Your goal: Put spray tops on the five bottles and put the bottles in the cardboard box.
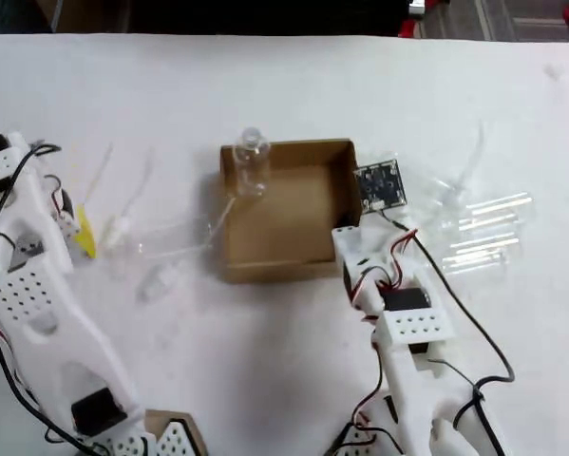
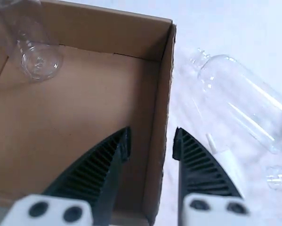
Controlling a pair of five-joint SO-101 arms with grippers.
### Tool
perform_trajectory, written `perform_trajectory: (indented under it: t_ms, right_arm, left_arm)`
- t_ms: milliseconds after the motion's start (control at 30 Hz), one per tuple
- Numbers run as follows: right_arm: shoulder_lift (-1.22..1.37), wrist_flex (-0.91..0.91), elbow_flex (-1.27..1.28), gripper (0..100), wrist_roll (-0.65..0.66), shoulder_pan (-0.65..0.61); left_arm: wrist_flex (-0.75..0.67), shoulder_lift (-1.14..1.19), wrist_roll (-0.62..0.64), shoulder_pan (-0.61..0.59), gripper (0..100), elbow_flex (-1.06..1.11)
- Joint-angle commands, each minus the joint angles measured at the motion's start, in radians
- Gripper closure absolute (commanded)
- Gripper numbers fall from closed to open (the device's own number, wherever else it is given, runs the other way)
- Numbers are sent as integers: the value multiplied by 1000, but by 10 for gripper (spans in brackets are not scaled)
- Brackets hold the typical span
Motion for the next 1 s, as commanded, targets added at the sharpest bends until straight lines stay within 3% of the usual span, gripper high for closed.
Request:
perform_trajectory:
  t_ms: [0, 200, 467, 700, 833, 967]
  right_arm:
    - [-16, -22, -6, 865, 9, -7]
    - [-18, -22, -6, 865, 9, -7]
    - [-24, -22, -6, 865, 9, -7]
    - [-21, -19, -6, 865, 9, -7]
    - [-18, -19, -5, 865, 9, -7]
    - [-18, -19, -5, 865, 9, -7]
  left_arm:
    - [20, -199, -15, -36, 800, 112]
    - [20, -496, -15, -36, 728, 233]
    - [18, -900, -9, 4, 722, 529]
    - [-5, -981, 6, 111, 720, 681]
    - [-38, -957, 282, 151, 693, 710]
    - [-69, -878, 414, 168, 546, 713]
